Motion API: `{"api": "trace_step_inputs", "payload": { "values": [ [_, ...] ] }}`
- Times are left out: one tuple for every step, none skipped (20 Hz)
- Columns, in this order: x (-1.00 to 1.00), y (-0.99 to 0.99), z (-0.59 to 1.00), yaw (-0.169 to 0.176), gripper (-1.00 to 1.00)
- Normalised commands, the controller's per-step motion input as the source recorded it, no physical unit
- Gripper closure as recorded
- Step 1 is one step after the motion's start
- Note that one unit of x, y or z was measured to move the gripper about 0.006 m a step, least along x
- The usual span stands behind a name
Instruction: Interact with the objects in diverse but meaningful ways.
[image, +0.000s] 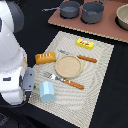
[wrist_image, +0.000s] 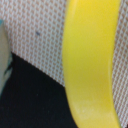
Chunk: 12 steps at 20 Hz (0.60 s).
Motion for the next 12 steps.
{"api": "trace_step_inputs", "payload": {
  "values": [
    [0.06, -0.18, 0.00, 0.000, 1.00],
    [0.04, -0.21, 0.00, 0.000, 1.00],
    [0.05, -0.20, 0.00, 0.000, 1.00],
    [0.05, -0.20, 0.00, 0.000, 1.00],
    [0.05, -0.21, 0.00, 0.000, 1.00],
    [0.03, -0.20, 0.00, 0.000, 1.00],
    [0.08, -0.17, 0.06, 0.000, 1.00],
    [0.09, -0.10, 0.21, 0.000, 1.00],
    [0.08, 0.00, 0.40, 0.000, 1.00],
    [0.07, 0.00, 0.61, 0.000, 1.00],
    [0.00, 0.00, 0.84, 0.000, 1.00],
    [-0.04, 0.00, 1.00, 0.000, 1.00]
  ]
}}
